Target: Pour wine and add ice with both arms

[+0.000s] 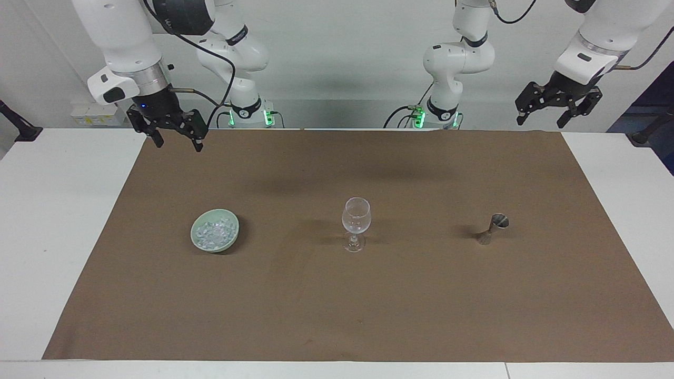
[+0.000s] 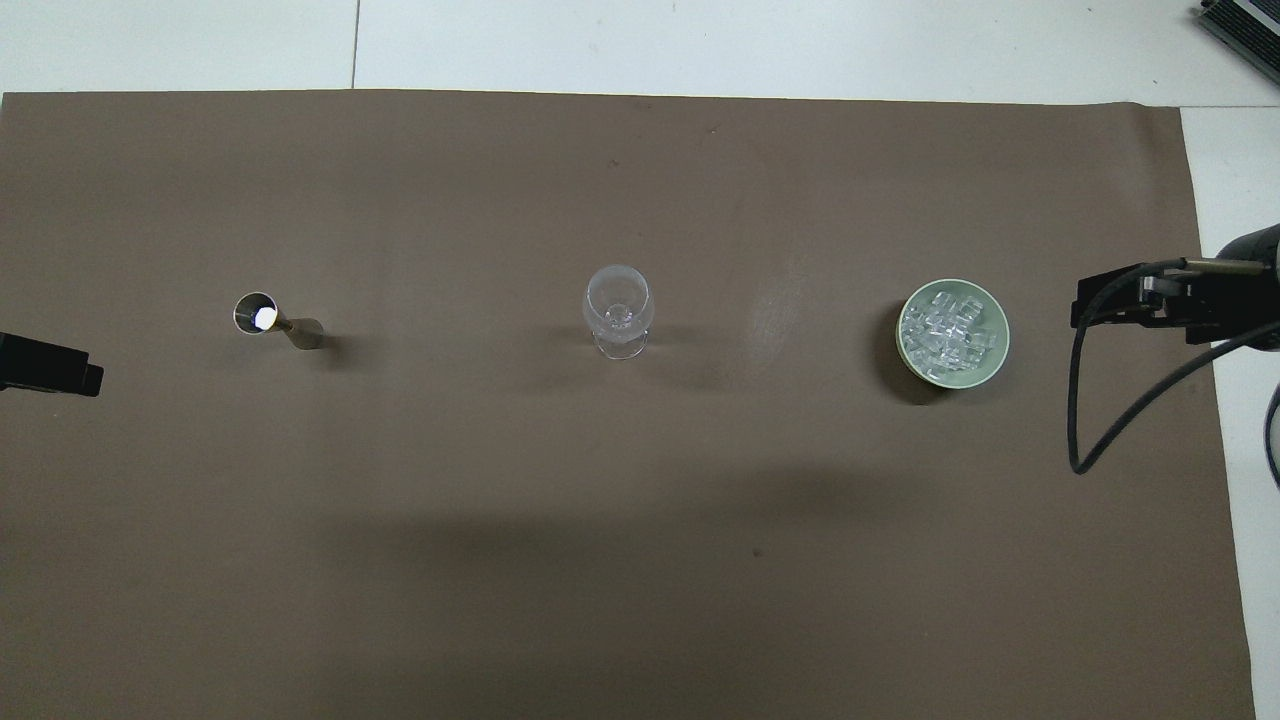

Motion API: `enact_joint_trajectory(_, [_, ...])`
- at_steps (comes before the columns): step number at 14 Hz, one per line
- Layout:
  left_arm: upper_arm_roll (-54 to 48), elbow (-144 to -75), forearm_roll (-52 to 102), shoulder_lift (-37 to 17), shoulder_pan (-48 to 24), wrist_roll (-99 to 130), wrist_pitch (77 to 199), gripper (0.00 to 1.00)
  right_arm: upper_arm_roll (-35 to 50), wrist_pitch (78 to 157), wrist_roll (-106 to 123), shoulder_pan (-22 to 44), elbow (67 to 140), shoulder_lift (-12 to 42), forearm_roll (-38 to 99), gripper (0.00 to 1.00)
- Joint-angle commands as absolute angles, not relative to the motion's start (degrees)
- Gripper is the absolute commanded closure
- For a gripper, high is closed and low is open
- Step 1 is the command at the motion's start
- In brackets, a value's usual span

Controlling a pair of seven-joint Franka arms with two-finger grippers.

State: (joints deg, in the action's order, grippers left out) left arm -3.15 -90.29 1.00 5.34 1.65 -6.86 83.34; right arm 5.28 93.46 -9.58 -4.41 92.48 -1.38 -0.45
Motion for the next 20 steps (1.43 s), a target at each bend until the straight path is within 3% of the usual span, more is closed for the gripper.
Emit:
enact_joint_trajectory(1, [-2.5, -91.1, 1.1, 6.1, 0.8, -7.5, 83.1, 0.00, 5.8, 94.3, -8.1, -5.6, 93.8, -2.5, -0.1, 0.00])
enact_joint_trajectory(14, [-1.8, -91.0, 3.6, 6.3, 1.7, -2.5, 83.2, 0.00, 5.8, 94.2, -8.1, -5.6, 93.8, -2.5, -0.1, 0.00])
enact_joint_trajectory(20, [-1.8, -97.2, 4.1, 3.9, 1.8, 7.4, 89.7, 0.00, 5.8, 94.3, -8.1, -5.6, 93.8, -2.5, -0.1, 0.00])
